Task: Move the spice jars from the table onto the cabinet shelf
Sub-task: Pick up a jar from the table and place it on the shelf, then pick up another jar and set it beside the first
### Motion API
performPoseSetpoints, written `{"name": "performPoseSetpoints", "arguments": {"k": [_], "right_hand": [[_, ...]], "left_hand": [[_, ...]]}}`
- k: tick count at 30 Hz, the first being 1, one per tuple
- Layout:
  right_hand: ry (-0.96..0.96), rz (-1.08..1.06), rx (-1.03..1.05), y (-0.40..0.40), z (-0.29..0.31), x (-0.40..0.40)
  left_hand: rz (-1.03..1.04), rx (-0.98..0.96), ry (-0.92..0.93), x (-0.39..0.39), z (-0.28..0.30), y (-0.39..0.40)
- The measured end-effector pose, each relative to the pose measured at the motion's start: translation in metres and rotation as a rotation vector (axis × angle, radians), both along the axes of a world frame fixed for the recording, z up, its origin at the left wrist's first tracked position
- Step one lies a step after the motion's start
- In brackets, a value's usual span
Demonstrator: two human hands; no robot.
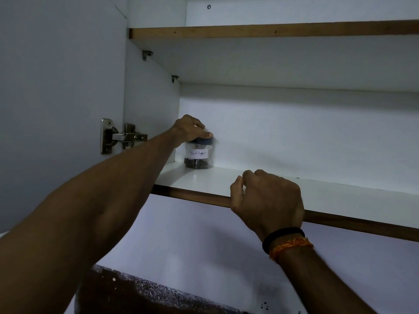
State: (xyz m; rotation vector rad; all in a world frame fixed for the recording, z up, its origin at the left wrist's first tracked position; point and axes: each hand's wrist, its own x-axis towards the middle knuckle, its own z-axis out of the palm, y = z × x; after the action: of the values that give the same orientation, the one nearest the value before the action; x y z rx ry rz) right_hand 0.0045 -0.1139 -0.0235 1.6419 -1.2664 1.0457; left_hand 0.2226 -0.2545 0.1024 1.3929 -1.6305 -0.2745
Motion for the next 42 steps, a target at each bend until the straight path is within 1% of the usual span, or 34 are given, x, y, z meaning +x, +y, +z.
{"name": "performPoseSetpoints", "arguments": {"k": [4,7,10,14,18,22,26,29,31,33,36,38,40,42], "right_hand": [[-0.002,0.004,0.04,0.0,0.001,-0.001],[0.008,-0.024,0.085,0.005,0.003,-0.002],[0.014,-0.037,0.147,0.006,0.004,-0.003],[0.02,-0.042,0.258,0.007,0.008,-0.004],[0.056,-0.033,0.295,0.016,0.005,-0.005],[0.146,-0.082,0.287,0.036,-0.013,-0.006],[0.104,0.034,0.272,0.061,-0.039,-0.004],[0.048,0.125,0.269,0.083,-0.063,0.0],[-0.006,0.21,0.294,0.096,-0.08,0.003],[-0.03,0.248,0.37,0.107,-0.106,0.004],[-0.091,0.222,0.565,0.12,-0.151,0.002],[-0.114,0.218,0.707,0.133,-0.188,-0.002],[-0.071,0.237,0.85,0.147,-0.227,-0.007],[0.011,0.258,0.988,0.163,-0.27,-0.013]], "left_hand": [[0.094,-0.053,-0.022,0.005,-0.003,0.016],[0.118,-0.086,-0.032,0.01,-0.004,0.038],[0.105,-0.086,-0.068,0.011,-0.011,0.065],[0.018,-0.09,-0.141,0.002,-0.03,0.112],[-0.07,-0.105,-0.226,-0.005,-0.06,0.167],[-0.102,-0.138,-0.381,-0.019,-0.102,0.209],[-0.065,-0.344,-0.484,-0.034,-0.151,0.244],[-0.076,-0.411,-0.483,-0.043,-0.191,0.264],[-0.097,-0.385,-0.472,-0.049,-0.216,0.272],[-0.113,-0.306,-0.479,-0.054,-0.243,0.279],[-0.141,-0.107,-0.496,-0.053,-0.278,0.285],[-0.203,0.058,-0.487,-0.05,-0.306,0.292],[-0.267,0.18,-0.497,-0.047,-0.335,0.303],[-0.315,0.233,-0.491,-0.048,-0.371,0.315]]}}
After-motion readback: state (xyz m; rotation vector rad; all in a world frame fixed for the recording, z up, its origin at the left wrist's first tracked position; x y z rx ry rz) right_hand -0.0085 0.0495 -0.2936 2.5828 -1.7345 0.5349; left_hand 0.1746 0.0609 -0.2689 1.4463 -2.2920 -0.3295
